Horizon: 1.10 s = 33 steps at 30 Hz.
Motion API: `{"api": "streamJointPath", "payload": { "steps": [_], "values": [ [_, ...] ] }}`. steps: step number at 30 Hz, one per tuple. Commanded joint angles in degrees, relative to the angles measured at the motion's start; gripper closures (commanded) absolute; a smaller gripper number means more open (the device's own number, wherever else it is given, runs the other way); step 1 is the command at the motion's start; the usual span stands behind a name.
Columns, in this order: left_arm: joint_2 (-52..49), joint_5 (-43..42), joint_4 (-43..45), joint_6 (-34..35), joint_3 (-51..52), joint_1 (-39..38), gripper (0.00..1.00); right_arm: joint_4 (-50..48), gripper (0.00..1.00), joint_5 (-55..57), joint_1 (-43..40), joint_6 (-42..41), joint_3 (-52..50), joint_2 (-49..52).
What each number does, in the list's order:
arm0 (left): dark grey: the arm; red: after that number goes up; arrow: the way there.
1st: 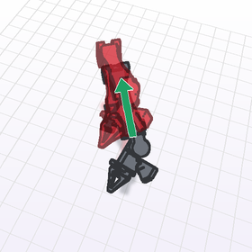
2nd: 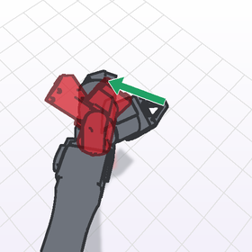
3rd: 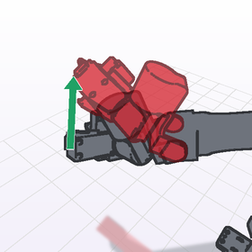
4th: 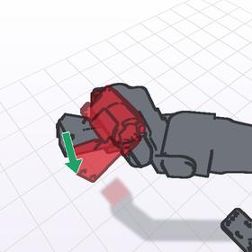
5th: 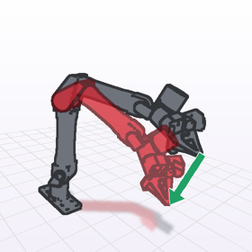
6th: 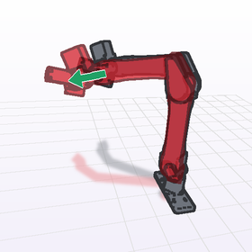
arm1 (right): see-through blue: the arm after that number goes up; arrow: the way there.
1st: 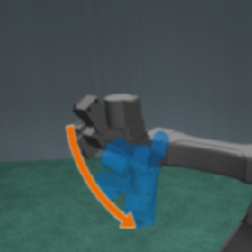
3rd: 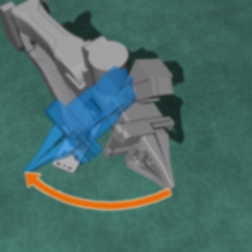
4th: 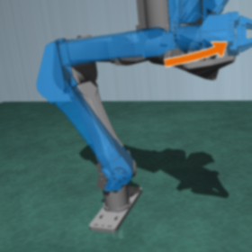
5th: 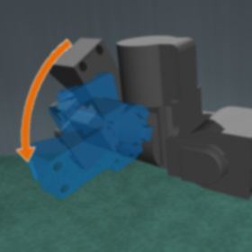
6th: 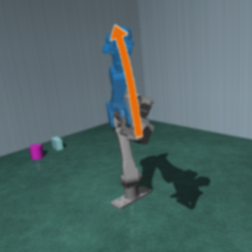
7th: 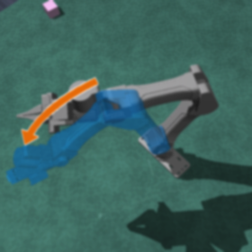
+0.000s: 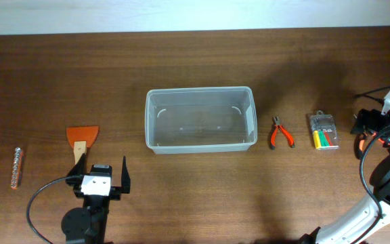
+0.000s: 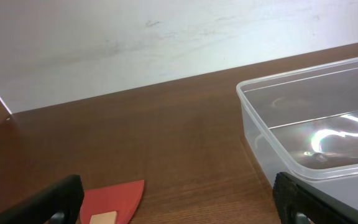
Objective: Pack container
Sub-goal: 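Move the right gripper over the orange-black needle-nose pliers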
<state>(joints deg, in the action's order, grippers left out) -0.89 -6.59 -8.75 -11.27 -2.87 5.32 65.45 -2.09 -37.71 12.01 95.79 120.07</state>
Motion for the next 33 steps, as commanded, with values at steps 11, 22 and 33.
{"api": "streamJointPath", "payload": {
  "steps": [11, 22, 33],
  "values": [
    [0.52, 0.37, 0.22, 0.72, 0.39, 0.37, 0.01, -2.71, 0.01, -0.48, 0.24, 1.36, 0.87, 1.99],
    [0.52, 0.37, 0.20, 0.70, 0.39, 0.37, 0.01, -3.80, 0.01, 3.63, 2.38, 4.70, 0.87, 2.58],
    [0.52, 0.37, 0.20, 0.70, 0.39, 0.37, 0.01, -3.37, 0.01, 3.87, 3.56, 4.02, 0.85, 4.50]
  ]
}}
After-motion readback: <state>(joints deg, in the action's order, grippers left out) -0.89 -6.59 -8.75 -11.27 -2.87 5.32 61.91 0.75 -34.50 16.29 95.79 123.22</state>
